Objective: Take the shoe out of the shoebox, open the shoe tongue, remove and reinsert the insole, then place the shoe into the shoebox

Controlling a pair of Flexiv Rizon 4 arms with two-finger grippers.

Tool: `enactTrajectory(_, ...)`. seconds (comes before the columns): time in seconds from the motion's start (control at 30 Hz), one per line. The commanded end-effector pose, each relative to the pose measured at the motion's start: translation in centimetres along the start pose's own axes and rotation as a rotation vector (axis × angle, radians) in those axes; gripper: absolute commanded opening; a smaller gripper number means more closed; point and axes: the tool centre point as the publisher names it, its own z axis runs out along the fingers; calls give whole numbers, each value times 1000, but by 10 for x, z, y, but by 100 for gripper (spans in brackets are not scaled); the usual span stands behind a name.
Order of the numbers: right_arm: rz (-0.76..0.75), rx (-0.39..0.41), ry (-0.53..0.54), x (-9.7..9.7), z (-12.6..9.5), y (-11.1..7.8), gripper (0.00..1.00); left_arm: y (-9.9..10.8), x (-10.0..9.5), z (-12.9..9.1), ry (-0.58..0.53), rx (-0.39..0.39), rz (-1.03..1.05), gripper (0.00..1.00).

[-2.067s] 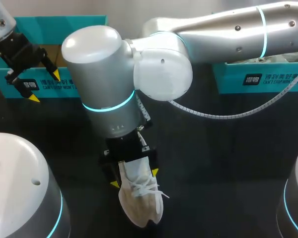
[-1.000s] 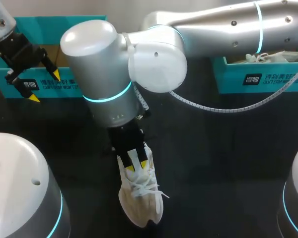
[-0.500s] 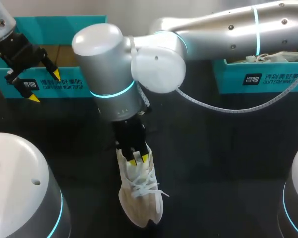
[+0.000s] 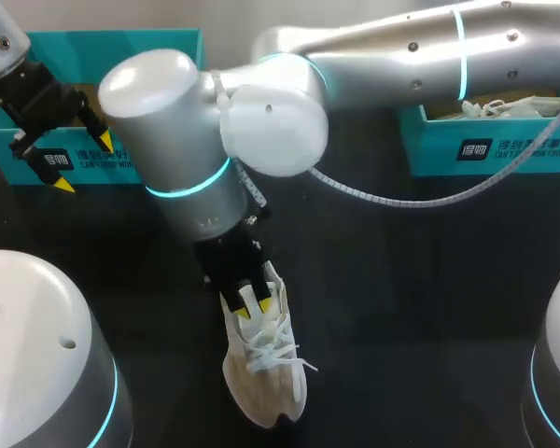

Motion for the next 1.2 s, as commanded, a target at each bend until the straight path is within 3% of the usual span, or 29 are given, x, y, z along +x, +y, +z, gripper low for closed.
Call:
enactTrajectory(0.03, -1, -2, 19, 3, 24, 1, 20, 0, 1, 0, 1, -3, 0, 100)
enactTrajectory(0.2, -7, -9, 35, 1, 38, 9, 21, 0, 1, 0, 1, -3, 0, 100)
enactTrajectory(0.57, -106, -72, -57, -8, -28, -4, 23, 0, 1, 0, 1, -3, 0, 100)
enactTrajectory(0.87, -402, -134, -74, -27, -46, 4, 24, 0, 1, 0, 1, -3, 0, 100)
enactTrajectory(0.93, -500, -161, -65, -31, -49, 5, 33, 0, 1, 0, 1, -3, 0, 100)
enactTrajectory(1.0, -596, -184, -66, -34, -54, 5, 55, 0, 1, 0, 1, -3, 0, 100)
enactTrajectory(1.07, -691, -204, -73, -37, -60, 6, 100, 0, 1, 0, 1, -3, 0, 100)
enactTrajectory(1.2, -851, -256, -91, -44, -70, 9, 100, 0, 1, 0, 1, -3, 0, 100)
